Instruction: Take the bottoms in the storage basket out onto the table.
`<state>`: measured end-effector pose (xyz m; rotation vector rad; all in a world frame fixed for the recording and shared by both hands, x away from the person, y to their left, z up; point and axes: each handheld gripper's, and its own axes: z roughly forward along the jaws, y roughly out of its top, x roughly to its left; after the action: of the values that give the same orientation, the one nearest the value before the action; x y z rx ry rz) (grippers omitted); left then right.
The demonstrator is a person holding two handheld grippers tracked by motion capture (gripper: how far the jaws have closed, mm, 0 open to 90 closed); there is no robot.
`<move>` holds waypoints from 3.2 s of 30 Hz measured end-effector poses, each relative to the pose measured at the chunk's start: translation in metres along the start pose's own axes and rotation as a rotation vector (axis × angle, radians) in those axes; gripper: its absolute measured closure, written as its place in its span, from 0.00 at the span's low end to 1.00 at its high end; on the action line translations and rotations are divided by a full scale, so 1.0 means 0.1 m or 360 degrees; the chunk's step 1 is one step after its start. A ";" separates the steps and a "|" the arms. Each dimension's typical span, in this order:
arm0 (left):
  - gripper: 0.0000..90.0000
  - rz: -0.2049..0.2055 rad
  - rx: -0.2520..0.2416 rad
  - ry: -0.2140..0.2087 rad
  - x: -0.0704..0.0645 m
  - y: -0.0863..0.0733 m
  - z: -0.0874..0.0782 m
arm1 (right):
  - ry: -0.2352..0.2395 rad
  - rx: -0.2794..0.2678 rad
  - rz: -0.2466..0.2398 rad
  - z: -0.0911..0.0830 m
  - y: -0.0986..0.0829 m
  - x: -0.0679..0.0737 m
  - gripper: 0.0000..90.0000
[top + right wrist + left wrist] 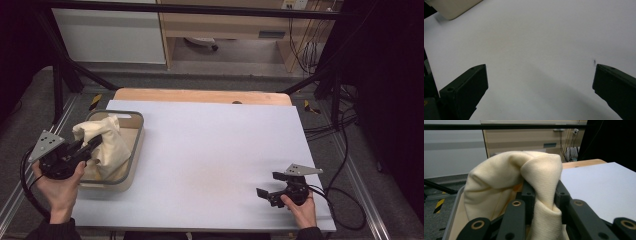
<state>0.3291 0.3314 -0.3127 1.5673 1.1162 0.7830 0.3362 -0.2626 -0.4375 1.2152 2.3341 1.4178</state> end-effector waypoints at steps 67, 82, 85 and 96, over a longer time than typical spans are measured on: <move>0.84 -0.0059 -0.0317 -0.0014 -0.01 0.33 -0.10 | -0.0011 -0.0002 -0.0003 0.00 0.00 -0.01 0.01; 0.84 -0.0058 -0.0349 -0.0020 -0.02 0.40 -0.10 | -0.0012 0.0000 -0.0003 0.00 0.00 0.00 0.01; 0.84 -0.0053 -0.0355 -0.0023 -0.04 0.42 -0.10 | -0.0010 -0.0001 -0.0008 0.00 0.00 -0.01 0.01; 0.84 -0.0044 -0.0382 -0.0044 -0.09 0.48 -0.09 | -0.0011 0.0000 -0.0005 0.00 0.00 0.00 0.01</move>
<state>0.3303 0.3233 -0.2638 1.3554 0.9829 0.8413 0.3366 -0.2628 -0.4375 1.2138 2.3306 1.4100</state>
